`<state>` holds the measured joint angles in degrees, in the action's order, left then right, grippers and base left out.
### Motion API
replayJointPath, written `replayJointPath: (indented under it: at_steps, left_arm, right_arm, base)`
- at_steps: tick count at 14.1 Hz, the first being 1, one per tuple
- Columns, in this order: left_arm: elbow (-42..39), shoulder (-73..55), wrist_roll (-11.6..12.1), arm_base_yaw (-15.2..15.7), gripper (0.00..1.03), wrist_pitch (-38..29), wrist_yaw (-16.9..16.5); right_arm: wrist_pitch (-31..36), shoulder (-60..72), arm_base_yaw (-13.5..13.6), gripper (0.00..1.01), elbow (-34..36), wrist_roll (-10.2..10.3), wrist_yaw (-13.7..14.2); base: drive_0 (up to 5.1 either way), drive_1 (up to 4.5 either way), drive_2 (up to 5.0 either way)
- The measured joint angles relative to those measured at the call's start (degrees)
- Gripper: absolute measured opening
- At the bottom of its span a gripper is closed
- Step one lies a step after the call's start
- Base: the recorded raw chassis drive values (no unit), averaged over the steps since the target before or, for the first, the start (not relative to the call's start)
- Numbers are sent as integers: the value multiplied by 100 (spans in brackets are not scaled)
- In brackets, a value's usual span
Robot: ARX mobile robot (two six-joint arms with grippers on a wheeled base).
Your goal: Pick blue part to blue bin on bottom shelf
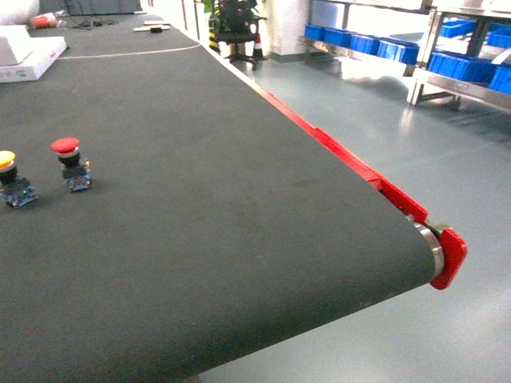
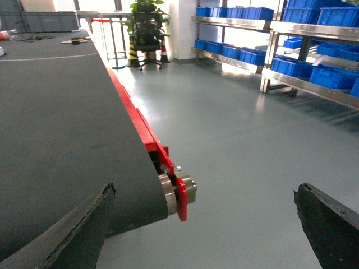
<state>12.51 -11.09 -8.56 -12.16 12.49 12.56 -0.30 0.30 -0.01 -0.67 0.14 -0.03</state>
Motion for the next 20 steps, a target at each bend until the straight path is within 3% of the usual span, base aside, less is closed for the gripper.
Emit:
replayJointPath:
  at_steps: [20]
  left_arm:
    - [0, 0, 0, -2, 43, 0, 0]
  right_arm:
    - [2, 0, 0, 98, 0, 2, 0]
  base:
    - [-168, -168, -168]
